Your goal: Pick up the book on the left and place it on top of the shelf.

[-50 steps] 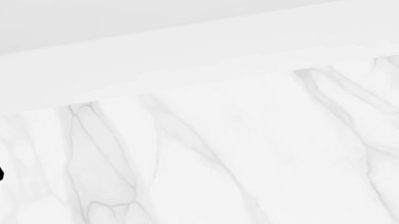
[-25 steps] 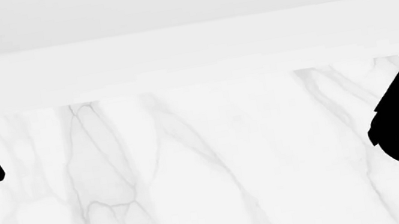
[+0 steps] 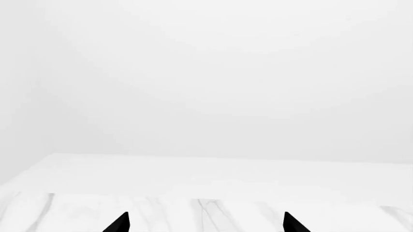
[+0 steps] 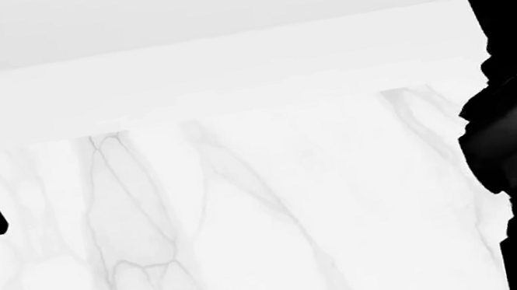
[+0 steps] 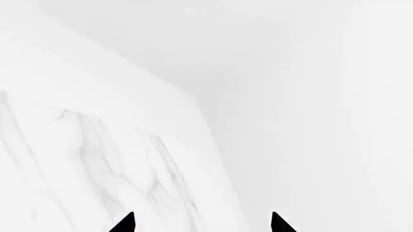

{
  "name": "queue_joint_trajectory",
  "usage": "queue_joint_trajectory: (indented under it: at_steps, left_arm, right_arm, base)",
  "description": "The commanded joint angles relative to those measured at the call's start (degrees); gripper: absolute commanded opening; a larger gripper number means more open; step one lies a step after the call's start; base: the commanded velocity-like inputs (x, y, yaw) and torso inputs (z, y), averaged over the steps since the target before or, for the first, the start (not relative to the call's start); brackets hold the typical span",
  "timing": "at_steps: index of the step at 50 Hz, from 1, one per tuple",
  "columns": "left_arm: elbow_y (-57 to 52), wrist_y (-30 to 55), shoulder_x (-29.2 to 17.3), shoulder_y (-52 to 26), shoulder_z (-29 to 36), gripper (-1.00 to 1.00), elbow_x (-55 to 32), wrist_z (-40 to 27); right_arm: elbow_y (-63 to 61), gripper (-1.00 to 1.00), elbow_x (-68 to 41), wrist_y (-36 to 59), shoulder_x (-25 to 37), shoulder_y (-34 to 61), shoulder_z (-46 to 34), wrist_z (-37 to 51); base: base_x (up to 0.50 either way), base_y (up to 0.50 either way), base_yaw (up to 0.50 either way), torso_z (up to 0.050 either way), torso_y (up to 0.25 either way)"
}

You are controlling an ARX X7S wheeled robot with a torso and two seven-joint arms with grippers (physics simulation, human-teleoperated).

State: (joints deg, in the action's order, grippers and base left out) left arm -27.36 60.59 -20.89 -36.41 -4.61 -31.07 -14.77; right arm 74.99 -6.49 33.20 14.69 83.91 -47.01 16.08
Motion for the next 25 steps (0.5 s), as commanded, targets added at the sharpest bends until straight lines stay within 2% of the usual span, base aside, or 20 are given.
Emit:
queue_joint_trajectory:
  at_steps: [1,4,9,12,25]
  left_arm:
    - [0.43,-0.79,0.03,0.24,0.52,1.0,0.17,-0.07]
    - [0.75,-1.1,0.14,0.22,0.76,1.0,0.26,-0.06]
    - [0.95,-1.28,0.23,0.12,1.09,1.0,0.3,-0.06]
    - [1.08,-1.42,0.24,0.08,1.21,1.0,0.29,-0.05]
    - [1.32,-1.57,0.26,-0.26,1.56,1.0,0.07,-0.18]
  right_arm:
    - [-0.07,1.0,-5.17,-14.69,-0.17,-2.95,16.97,-12.36]
    - [-1.99,1.0,-6.83,-16.12,0.13,-4.9,18.61,-15.35]
    - [-28.73,1.0,-11.22,-4.04,5.52,-14.82,20.53,-13.95]
    - [-37.5,1.0,-14.1,0.13,7.19,-17.75,21.99,-14.12]
    - [-51.73,1.0,-19.76,4.46,9.48,-23.73,24.26,-15.51]
  base:
    - [0.0,0.0,0.0,0.0,0.0]
    - [0.0,0.0,0.0,0.0,0.0]
    - [0.0,0.0,0.0,0.0,0.0]
    - [0.0,0.0,0.0,0.0,0.0]
    - [0.0,0.0,0.0,0.0,0.0]
